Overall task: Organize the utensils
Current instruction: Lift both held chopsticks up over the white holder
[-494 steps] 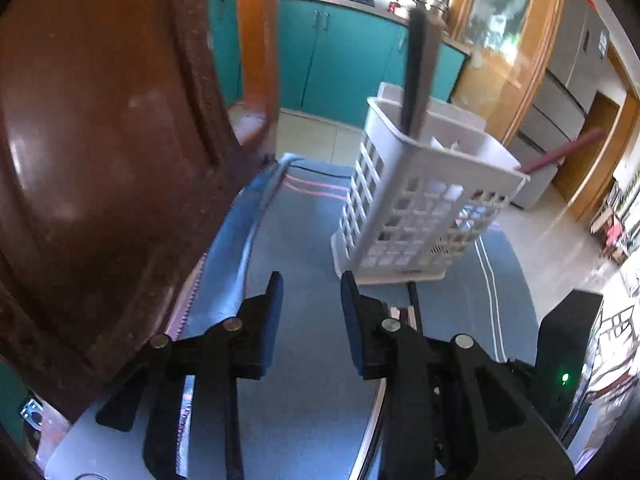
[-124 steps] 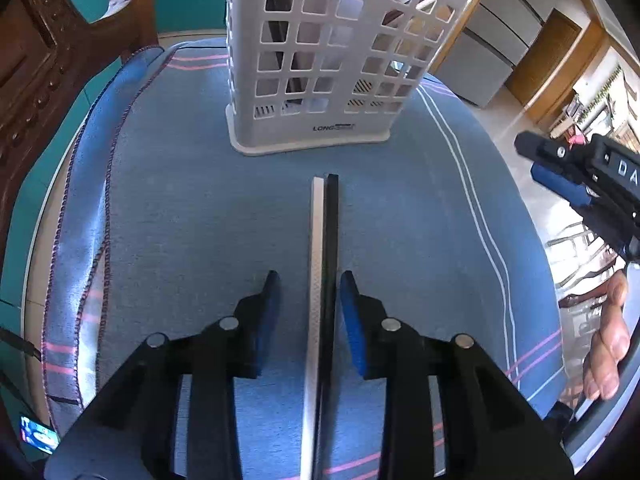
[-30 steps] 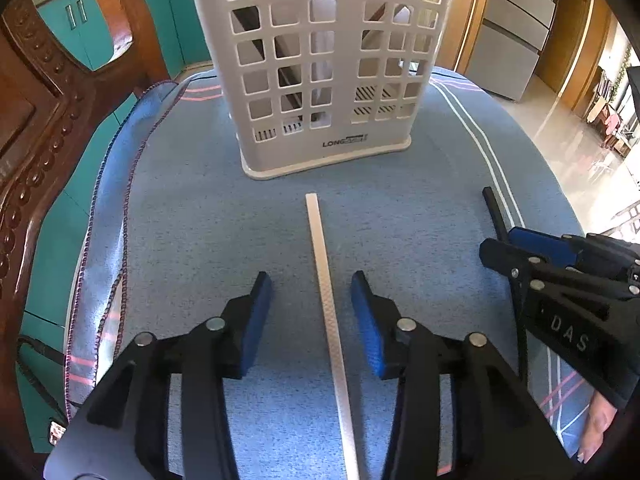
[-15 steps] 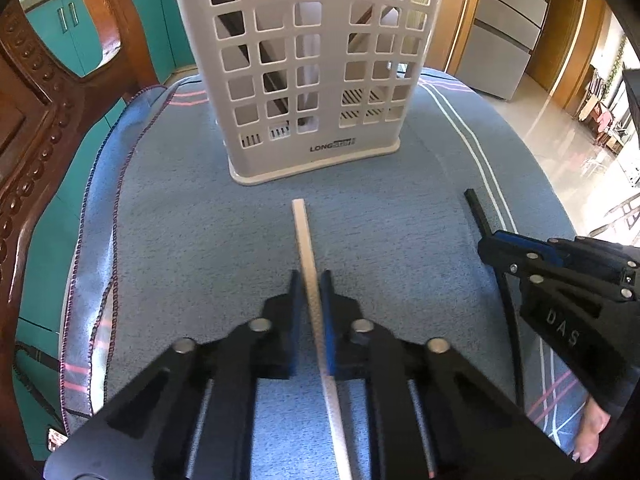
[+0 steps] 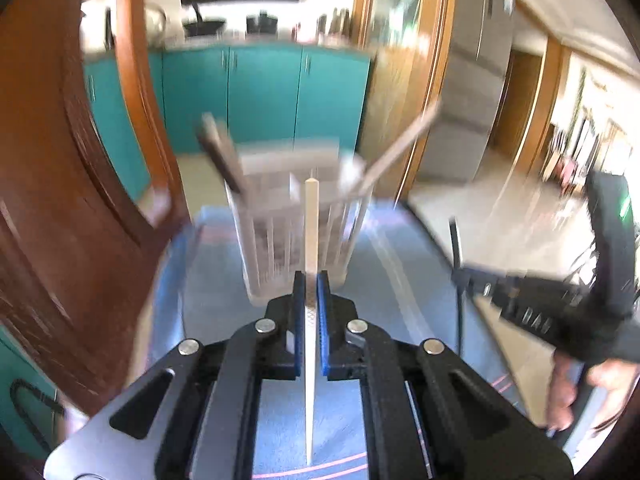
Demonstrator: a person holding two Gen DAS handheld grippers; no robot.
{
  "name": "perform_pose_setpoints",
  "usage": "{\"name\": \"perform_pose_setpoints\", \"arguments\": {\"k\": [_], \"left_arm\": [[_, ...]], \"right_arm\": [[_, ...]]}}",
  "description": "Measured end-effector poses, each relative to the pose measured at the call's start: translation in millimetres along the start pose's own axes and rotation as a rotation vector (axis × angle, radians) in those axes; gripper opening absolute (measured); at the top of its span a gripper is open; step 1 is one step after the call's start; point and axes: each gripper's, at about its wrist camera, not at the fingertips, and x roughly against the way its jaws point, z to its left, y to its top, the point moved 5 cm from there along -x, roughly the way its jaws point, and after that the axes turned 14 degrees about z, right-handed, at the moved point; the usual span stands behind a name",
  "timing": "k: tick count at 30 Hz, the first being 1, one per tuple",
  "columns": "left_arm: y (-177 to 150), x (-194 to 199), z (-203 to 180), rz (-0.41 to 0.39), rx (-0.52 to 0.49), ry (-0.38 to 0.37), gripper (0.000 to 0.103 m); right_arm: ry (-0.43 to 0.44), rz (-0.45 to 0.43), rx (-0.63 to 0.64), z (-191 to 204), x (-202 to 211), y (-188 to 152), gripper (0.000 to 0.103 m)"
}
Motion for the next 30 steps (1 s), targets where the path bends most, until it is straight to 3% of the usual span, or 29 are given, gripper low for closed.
{"name": "perform_pose_setpoints", "arguments": {"k": [5,8,10,13,15,21,24,27,30], "left_arm": [[44.7,84.3,3.0,-0.214,0.002,-0.086,0.007],[75.4,115.8,6.8,-0.338,0.034,-0.13,0.007],[90.8,126.3,10.8,-0.403,0.071,-0.123,0.007],[108.6,127.7,20.6,-0.483,0.131,-0.047,0.007],[120.1,114.4,34.0,-0.49,0.167,0.012,0.007],[133.0,80.2,52.4,-0.473,0.214,0.06,0.007],[138.7,60.8,57.7,-0.478,0.216,0.081,0.007],[138.7,32.7,55.4,-0.425,0.207,0.092,0.007],[138.0,8.2,48.9,-0.376,0.18,0.118,0.007]], "right_arm": [[0.049,-0.134,-0.011,6.6,57.5,9.8,0.007],[0.062,-0.2,-0.005,8.6,78.3,27.9,0.007],[0.057,-0.22,-0.01,12.0,87.0,40.5,0.007],[0.06,-0.246,0.004,19.8,95.5,59.2,0.007],[0.062,-0.262,0.021,27.5,99.5,70.1,0.007],[0.127,-0.337,0.054,46.3,120.0,87.6,0.006],[0.146,-0.41,0.03,46.1,131.2,92.0,0.007],[0.119,-0.499,-0.015,43.7,140.6,97.6,0.007],[0.151,-0.591,-0.046,38.8,144.0,100.5,0.007]]}}
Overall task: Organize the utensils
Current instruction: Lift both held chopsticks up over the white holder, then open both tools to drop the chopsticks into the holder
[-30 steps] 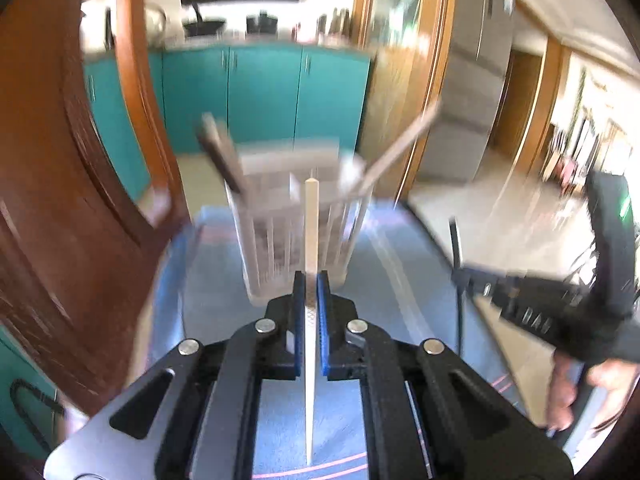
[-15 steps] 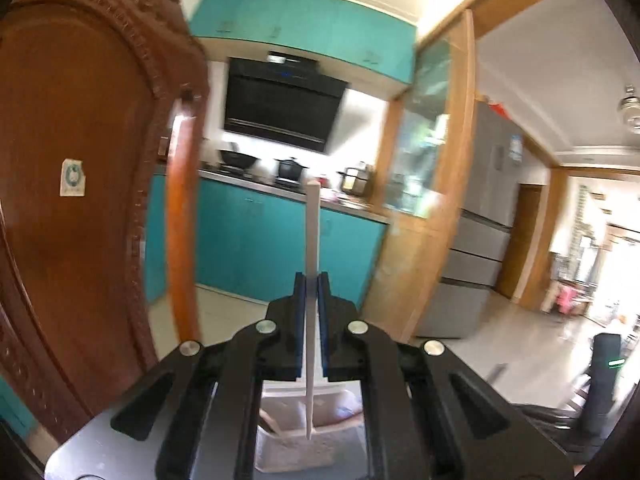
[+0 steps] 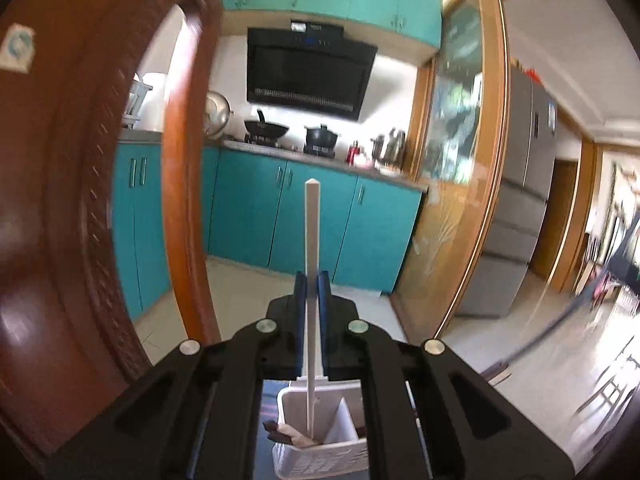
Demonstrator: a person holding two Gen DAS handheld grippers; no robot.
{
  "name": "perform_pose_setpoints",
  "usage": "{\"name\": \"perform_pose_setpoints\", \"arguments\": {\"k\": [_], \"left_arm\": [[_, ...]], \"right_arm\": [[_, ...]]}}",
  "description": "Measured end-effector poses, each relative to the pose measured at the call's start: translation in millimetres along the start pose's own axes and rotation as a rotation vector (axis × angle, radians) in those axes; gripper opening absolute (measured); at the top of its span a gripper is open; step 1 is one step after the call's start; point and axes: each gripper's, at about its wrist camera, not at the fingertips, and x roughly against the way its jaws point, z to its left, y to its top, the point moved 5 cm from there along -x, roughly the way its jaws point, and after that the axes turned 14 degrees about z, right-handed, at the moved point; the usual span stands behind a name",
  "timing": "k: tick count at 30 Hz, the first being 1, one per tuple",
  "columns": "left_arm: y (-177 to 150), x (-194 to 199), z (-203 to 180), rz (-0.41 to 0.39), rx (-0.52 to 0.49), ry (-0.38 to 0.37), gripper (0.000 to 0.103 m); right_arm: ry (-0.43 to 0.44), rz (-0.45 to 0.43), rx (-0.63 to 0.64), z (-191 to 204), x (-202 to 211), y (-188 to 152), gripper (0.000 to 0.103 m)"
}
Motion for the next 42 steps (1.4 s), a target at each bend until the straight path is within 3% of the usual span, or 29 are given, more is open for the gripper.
{"name": "perform_pose_setpoints", "arguments": {"k": [4,17,32,33,35,36,39,42], "left_arm": [[-15.1,-16.5,-10.6,0.039,-0.062,0.035,0.007],[-38.1,-29.1,-1.3,0.09,-0.076,0.042,0.007],[-39.6,-33.1,5.0,0.115,-0.062,0.024,0.007],[-39.5,-32.8,4.8,0.117,-0.062,0.021,0.008],[-38.7,-29.9,2.9,0.116,-0.071,0.014,0.017],[-38.7,-27.6,2.7,0.114,-0.074,0.012,0.02],[-41.6,-7.7,2.5,0.079,-0.085,0.002,0.039],[-54.7,21.7,8.3,0.024,-0.116,0.031,0.057]], "right_arm": [[-0.03,-0.049,-0.015,-8.3,-9.3,-1.5,0.007],[-0.134,0.124,0.043,-7.9,-92.7,-50.6,0.006],[-0.161,0.196,0.072,-5.1,-118.7,-77.9,0.007],[-0.161,0.197,0.066,-5.8,-118.5,-77.9,0.008],[-0.149,0.197,0.05,-6.7,-115.7,-75.9,0.024],[-0.141,0.191,0.044,-6.5,-113.3,-74.6,0.037],[-0.096,0.144,0.034,-1.6,-89.1,-66.6,0.046],[-0.066,0.073,0.045,3.6,-54.2,-66.1,0.062]]}}
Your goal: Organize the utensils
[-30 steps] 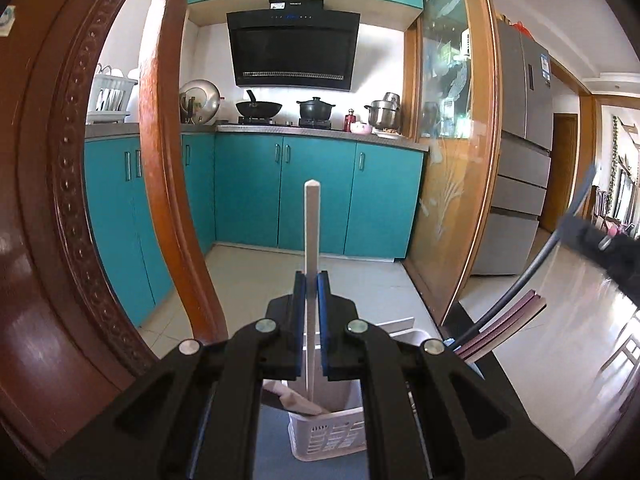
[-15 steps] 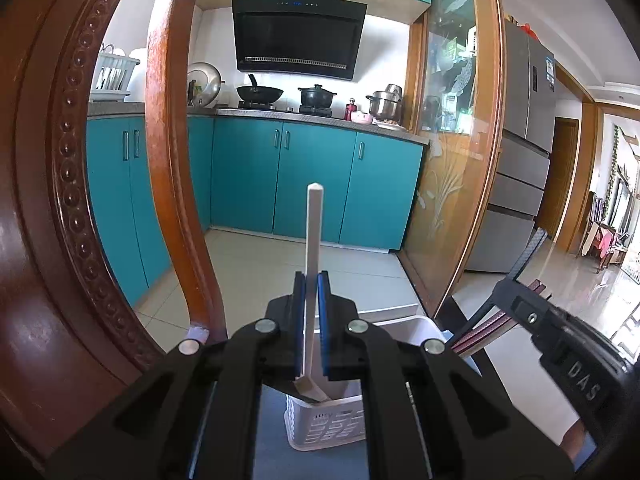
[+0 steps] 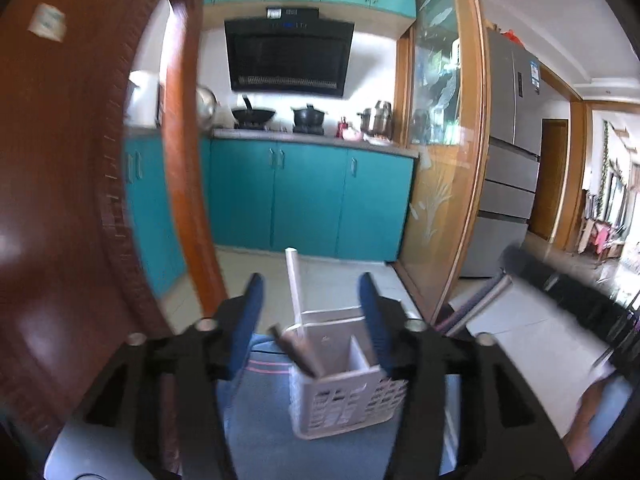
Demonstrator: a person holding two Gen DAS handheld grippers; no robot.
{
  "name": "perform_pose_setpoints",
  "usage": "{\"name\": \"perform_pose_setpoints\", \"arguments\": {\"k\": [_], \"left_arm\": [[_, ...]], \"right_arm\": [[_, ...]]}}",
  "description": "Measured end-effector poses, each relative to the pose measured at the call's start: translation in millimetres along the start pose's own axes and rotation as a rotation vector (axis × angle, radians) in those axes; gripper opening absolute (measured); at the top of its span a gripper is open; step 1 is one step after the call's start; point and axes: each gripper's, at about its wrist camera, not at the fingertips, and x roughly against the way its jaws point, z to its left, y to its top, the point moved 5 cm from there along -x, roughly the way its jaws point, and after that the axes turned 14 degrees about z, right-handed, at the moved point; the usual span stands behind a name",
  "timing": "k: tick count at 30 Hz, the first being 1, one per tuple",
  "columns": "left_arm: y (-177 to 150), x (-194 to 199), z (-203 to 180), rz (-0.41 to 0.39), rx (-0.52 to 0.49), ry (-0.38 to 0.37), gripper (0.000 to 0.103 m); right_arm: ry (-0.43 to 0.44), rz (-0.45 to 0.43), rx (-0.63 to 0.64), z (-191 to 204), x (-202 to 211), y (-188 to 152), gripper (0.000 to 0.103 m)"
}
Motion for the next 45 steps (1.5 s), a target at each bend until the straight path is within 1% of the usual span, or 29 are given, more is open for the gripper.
{"name": "perform_pose_setpoints", "arguments": {"k": [1,2,3,4,5,7,8,10,12,15,17,19,23,26,30,33,40,45], "left_arm": [[-7.5,9.2,1.5,-0.011,-0.018,0.017,0.063],[-20.3,20.0,5.3,-0.021,-0.032,0.044,0.067],[-31.8,27.8,9.7,-0.025,-0.034,0.065,0.07],[-44.5,34.1,13.4,-0.02,-0.035,0.078,0.076],[-61.0,39.8,17.1,0.0,-0.037,0.09,0.082],[-81.6,46.5,20.5,0.035,-0.026,0.101,0.089],[-91.8,51.8,21.3,0.048,-0.018,0.096,0.093],[-103.5,63.1,21.4,0.045,-0.013,0.094,0.099],[-110.3,75.4,20.1,0.024,-0.021,0.105,0.099],[-117.5,82.2,17.2,0.049,-0.035,0.103,0.099],[-122.4,83.8,15.4,0.066,-0.045,0.092,0.099],[-124.3,84.8,14.3,0.067,-0.059,0.091,0.099],[-124.3,86.5,11.0,0.055,-0.086,0.097,0.099],[-124.0,85.6,9.7,0.057,-0.092,0.094,0.099],[-127.4,81.0,8.8,0.078,-0.099,0.11,0.1],[-126.9,78.7,9.1,0.087,-0.093,0.1,0.1],[-125.8,83.0,6.2,0.074,-0.077,0.077,0.1],[-127.2,83.1,5.2,0.071,-0.074,0.079,0.1]], "right_arm": [[0.007,-0.02,0.003,0.3,10.9,-2.7,0.067],[0.018,-0.031,0.017,0.8,23.0,-8.4,0.07],[0.022,-0.032,0.035,0.8,30.8,-15.5,0.075],[0.016,-0.032,0.055,-0.1,37.2,-24.9,0.082],[-0.012,-0.031,0.081,-3.2,44.0,-40.6,0.086],[-0.094,-0.024,0.109,-13.8,50.9,-71.3,0.095],[-0.151,0.011,0.107,-22.0,51.0,-88.7,0.097],[-0.201,0.118,0.085,-33.5,49.6,-111.6,0.1],[-0.207,0.142,0.061,-38.4,53.5,-120.9,0.1],[-0.248,0.133,0.033,-43.2,61.7,-128.7,0.1],[-0.238,0.135,0.042,-40.0,63.5,-131.2,0.1],[-0.235,0.13,0.077,-31.7,63.7,-131.5,0.1],[-0.297,0.122,0.236,-7.2,61.7,-138.5,0.1],[-0.313,0.115,0.278,1.4,60.4,-139.5,0.1],[-0.315,0.124,0.279,1.4,58.0,-140.2,0.1],[-0.308,0.114,0.268,-1.1,62.7,-139.5,0.1],[-0.292,0.11,0.241,-6.6,67.4,-139.3,0.1],[-0.286,0.105,0.23,-8.6,69.0,-139.8,0.1]]}}
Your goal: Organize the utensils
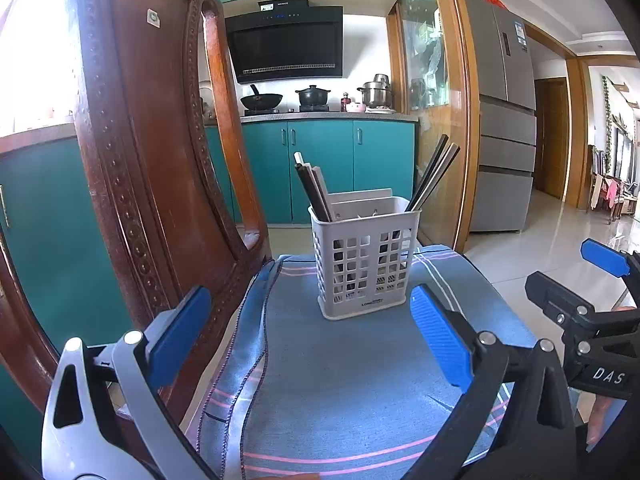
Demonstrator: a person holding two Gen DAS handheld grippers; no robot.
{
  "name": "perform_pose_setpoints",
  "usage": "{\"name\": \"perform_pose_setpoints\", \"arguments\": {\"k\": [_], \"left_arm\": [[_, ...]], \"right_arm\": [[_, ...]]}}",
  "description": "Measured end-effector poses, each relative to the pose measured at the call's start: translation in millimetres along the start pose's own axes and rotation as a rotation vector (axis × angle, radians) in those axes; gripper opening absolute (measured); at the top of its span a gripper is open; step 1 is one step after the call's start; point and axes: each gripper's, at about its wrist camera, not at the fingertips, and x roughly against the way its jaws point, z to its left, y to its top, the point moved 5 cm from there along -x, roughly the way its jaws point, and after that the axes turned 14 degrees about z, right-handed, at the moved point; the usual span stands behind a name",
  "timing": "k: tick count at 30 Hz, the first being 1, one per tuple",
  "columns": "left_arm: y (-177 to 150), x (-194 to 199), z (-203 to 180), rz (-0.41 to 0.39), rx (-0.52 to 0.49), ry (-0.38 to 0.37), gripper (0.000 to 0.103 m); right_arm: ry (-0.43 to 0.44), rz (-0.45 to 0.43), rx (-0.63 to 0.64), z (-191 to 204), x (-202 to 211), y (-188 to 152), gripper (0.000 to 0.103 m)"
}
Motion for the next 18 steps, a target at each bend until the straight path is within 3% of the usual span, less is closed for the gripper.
{"name": "perform_pose_setpoints", "arguments": {"k": [18], "left_arm": [[-2.0,0.0,-2.3,-0.001,-0.004,0.004,0.1]], "right_arm": [[0.014,0.004,-0.021,-1.8,0.0,0.4,0.1]]}}
